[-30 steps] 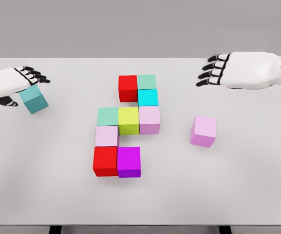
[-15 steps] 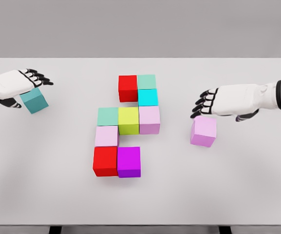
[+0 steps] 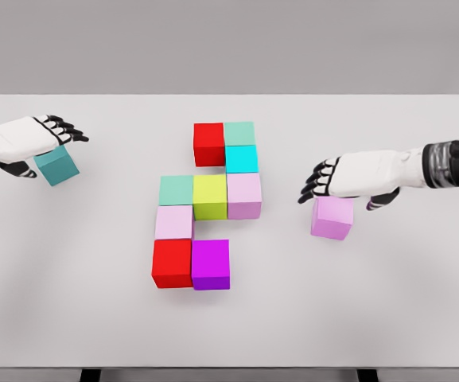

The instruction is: Assemble the squares on the desktop into the number 2

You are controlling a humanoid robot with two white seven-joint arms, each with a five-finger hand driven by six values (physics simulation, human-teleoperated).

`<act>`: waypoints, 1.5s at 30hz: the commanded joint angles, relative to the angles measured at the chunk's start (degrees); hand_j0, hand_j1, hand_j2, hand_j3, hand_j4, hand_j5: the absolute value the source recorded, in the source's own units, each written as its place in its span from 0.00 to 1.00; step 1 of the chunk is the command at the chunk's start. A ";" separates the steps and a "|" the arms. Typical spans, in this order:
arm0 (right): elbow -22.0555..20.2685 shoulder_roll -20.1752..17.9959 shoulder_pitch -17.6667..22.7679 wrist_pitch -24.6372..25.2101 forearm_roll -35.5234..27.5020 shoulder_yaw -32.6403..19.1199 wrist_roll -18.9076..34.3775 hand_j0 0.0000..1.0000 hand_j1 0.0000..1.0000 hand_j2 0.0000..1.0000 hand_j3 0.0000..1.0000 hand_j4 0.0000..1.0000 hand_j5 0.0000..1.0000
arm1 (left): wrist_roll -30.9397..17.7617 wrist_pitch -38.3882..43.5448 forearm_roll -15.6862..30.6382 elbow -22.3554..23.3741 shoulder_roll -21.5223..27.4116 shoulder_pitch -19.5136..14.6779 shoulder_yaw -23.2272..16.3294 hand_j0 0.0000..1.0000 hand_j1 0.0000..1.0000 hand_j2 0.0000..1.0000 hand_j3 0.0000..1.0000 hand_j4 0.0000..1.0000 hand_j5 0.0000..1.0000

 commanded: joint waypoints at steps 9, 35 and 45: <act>2.20 2.71 1.14 0.14 3.95 -0.04 -0.02 0.98 0.98 0.98 0.98 0.98 0.98 | -0.38 0.02 -0.15 1.40 -1.04 -0.09 -0.36 1.00 1.00 1.00 1.00 1.00 1.00; -1.05 3.24 3.43 0.14 8.70 0.13 -0.02 0.87 0.87 0.87 0.87 0.87 0.87 | -0.47 0.02 -2.35 3.78 -2.63 -0.44 -0.80 1.00 1.00 1.00 1.00 1.00 1.00; -1.05 3.15 3.52 0.14 9.66 0.22 -0.02 0.71 0.71 0.71 0.71 0.71 0.71 | -0.38 0.02 -5.69 3.86 -2.63 -0.79 -0.80 0.76 0.76 0.76 0.76 0.76 0.76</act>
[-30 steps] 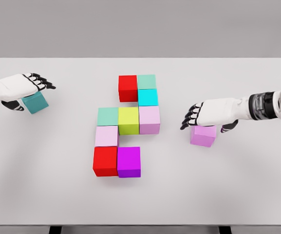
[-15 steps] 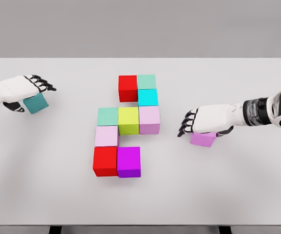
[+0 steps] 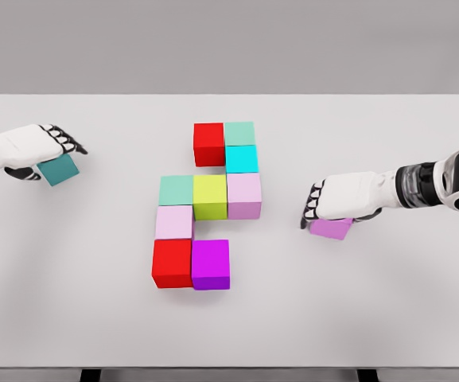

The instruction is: Assemble the squares on the desktop into the number 2

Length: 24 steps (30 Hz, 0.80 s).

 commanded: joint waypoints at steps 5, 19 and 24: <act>-0.09 -0.07 0.00 0.13 -0.15 -0.34 -0.01 0.63 0.63 0.63 0.63 0.63 0.63 | -0.52 0.02 -0.28 0.01 0.06 -0.26 0.09 0.64 0.64 0.64 0.64 0.64 0.64; -6.59 -3.76 0.00 0.13 -0.59 -1.39 -0.01 0.57 0.57 0.57 0.57 0.57 0.57 | -1.22 0.02 -0.10 0.37 -0.03 -1.41 0.18 0.63 0.63 0.63 0.63 0.63 0.63; -10.38 -5.60 0.00 0.13 -1.03 -1.39 -0.01 0.57 0.57 0.57 0.57 0.57 0.57 | -1.31 0.02 -0.10 0.37 -0.29 -1.93 0.18 0.63 0.63 0.63 0.63 0.63 0.63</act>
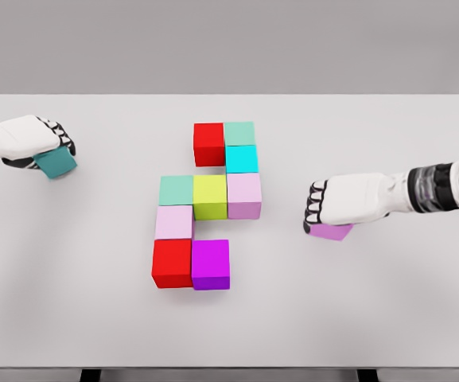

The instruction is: Assemble the squares on the desktop into the number 2

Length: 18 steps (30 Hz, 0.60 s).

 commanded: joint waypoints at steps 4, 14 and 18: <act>-2.00 -1.06 0.00 0.12 -0.86 0.43 -0.04 0.57 0.57 0.57 0.57 0.57 0.57 | -0.10 0.04 0.20 0.01 -0.77 -0.44 0.10 0.63 0.63 0.63 0.63 0.63 0.63; -2.09 0.26 0.09 0.12 -4.03 0.78 -0.04 0.57 0.57 0.57 0.57 0.57 0.57 | -1.33 0.04 0.20 2.03 -4.02 -2.64 0.10 0.63 0.63 0.63 0.63 0.63 0.63; -2.09 2.11 0.53 0.12 -4.03 2.10 -0.04 0.57 0.57 0.57 0.57 0.57 0.57 | -1.33 0.04 0.20 2.38 -4.90 -3.51 0.10 0.63 0.63 0.63 0.63 0.63 0.63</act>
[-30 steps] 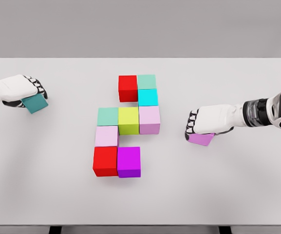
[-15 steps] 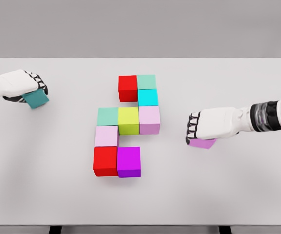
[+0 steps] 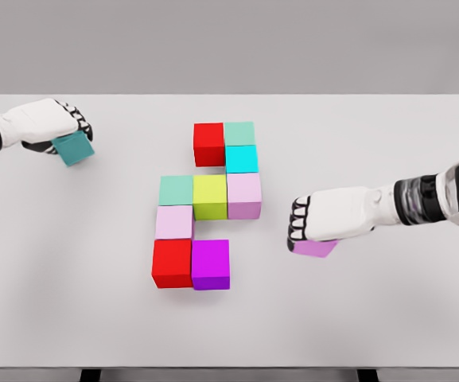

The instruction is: Assemble the squares on the desktop into the number 2

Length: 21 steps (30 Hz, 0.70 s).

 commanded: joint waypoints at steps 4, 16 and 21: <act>-0.01 2.63 0.26 0.13 -0.38 0.97 -0.06 0.57 0.57 0.57 0.57 0.57 0.57 | -0.02 0.04 0.28 0.45 -1.18 -0.44 0.11 0.63 0.63 0.63 0.63 0.63 0.63; -0.01 5.62 1.32 0.13 -1.97 0.97 -0.06 0.57 0.57 0.57 0.57 0.57 0.57 | -0.29 0.04 0.19 0.45 -4.96 -2.02 0.11 0.63 0.63 0.63 0.63 0.63 0.63; -0.01 6.76 2.02 0.13 -1.97 1.06 -0.06 0.57 0.57 0.57 0.57 0.57 0.57 | -1.17 0.04 0.19 1.59 -7.25 -2.90 0.20 0.63 0.63 0.63 0.63 0.63 0.63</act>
